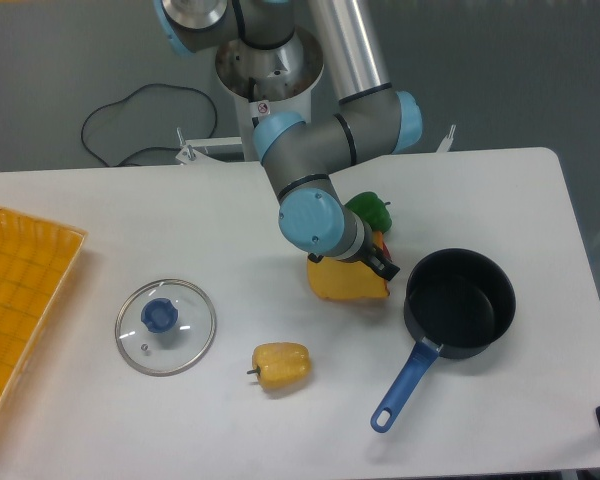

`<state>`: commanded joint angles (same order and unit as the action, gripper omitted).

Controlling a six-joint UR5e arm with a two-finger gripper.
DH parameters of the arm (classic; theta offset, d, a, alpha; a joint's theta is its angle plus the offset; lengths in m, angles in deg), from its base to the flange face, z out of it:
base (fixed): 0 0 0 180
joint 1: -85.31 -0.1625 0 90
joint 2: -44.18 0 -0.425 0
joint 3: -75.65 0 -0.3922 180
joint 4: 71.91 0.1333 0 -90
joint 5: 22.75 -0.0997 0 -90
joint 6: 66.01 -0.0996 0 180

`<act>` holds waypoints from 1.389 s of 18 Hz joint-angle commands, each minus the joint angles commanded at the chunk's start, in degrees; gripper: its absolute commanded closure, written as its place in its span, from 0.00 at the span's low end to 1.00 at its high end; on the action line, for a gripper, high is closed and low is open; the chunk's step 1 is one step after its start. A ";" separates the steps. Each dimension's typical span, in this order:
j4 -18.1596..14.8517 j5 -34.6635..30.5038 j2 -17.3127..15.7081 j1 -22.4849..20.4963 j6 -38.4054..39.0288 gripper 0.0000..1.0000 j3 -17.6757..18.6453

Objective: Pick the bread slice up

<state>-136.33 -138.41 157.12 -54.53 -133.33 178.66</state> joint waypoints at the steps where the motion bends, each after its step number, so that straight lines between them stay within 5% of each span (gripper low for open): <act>1: 0.00 0.00 0.09 0.00 0.00 0.00 0.00; 7: 0.00 0.09 0.26 0.00 0.09 0.15 -0.17; 10: -0.17 0.00 0.79 0.00 0.26 0.32 -1.05; 18: -1.23 0.53 0.97 0.09 0.44 0.43 -3.25; 21: -3.16 0.18 1.40 0.26 2.28 0.77 -4.13; 23: -3.34 0.18 1.41 0.35 3.51 0.88 -4.31; 25: -3.25 0.26 1.76 0.44 5.53 0.88 -4.39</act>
<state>-139.58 -138.15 158.87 -54.09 -127.81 174.26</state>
